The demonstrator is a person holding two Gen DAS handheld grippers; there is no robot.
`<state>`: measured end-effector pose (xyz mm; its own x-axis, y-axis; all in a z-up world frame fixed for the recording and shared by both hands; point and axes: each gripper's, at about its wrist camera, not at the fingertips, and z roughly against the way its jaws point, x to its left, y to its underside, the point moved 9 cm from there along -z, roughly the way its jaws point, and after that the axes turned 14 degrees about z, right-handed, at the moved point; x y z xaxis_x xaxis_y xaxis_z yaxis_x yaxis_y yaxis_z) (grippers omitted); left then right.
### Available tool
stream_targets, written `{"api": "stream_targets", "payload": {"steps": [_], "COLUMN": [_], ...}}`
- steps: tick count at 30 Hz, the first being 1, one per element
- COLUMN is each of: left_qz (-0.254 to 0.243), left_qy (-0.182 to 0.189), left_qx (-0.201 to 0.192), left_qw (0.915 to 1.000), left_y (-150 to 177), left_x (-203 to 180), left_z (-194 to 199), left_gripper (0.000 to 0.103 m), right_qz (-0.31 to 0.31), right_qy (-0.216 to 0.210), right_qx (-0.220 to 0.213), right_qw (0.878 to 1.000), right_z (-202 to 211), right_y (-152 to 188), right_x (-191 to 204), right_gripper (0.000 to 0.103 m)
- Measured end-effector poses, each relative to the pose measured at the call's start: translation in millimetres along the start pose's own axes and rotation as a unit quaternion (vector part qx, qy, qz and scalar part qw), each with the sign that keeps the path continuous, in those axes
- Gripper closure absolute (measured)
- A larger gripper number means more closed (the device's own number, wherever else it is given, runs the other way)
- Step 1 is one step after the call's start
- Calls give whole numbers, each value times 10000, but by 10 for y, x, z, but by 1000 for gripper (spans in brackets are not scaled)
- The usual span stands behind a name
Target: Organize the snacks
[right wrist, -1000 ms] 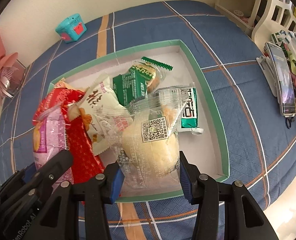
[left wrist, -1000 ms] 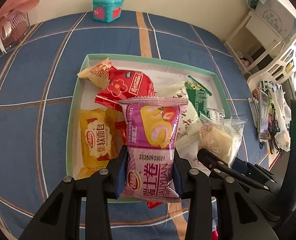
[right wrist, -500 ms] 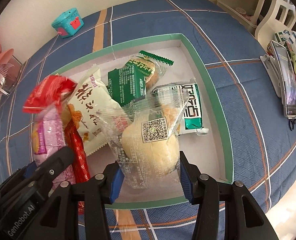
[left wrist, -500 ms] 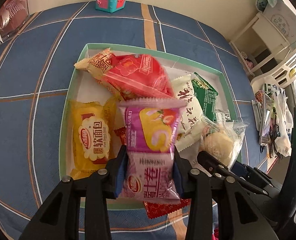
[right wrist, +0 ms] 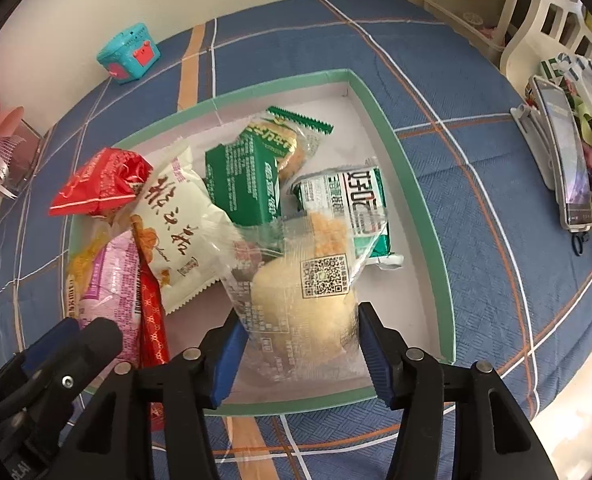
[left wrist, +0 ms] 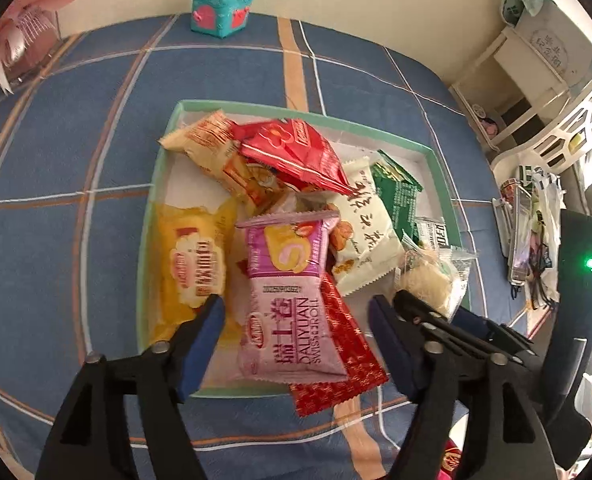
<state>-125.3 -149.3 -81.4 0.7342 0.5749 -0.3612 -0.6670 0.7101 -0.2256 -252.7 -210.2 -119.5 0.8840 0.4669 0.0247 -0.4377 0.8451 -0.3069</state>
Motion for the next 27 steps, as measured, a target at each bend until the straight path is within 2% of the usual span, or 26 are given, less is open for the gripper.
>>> {"api": "stream_targets", "payload": {"steps": [6,10,14,18,20,21,24,27], "left_qz": [84,133,216,183,179,175,211,307], "left_qy": [-11,-210,-547,-744,-842,-893,-991,-1013], "left_qx": [-349,-724,-1081,-1235,-1302,-1313,-1291,-1269], "left_qw": [9994,9971,9924,9894,9877,9871,9864,9862], "left_y": [-112,-228,-350,-413,-444,-451,-475,-502], "left_x": [97,222,400,521,587,613,696,767], "left_z": [271,476,587,614,594,581,528,507], "left_gripper": [25,23,16,11,3,2,2,2], "right_qz": [-9,7,79,139,209,260,390,487], "right_qy": [27,12,23,42,48,53,108,118], "right_qx": [-426,-680,-766,-742,-747,-765,-844,-930], "right_qw": [9991,9977,9970,9971,9970,9967,9956,9944], "right_z": [239,367,448,462,456,457,467,485], "right_y": [-128,-215,-226,-208,-213,-218,-238,-268], "right_x": [24,70,121,172,212,234,293,358], "right_gripper": [45,45,45,45,45,42,22,14]}}
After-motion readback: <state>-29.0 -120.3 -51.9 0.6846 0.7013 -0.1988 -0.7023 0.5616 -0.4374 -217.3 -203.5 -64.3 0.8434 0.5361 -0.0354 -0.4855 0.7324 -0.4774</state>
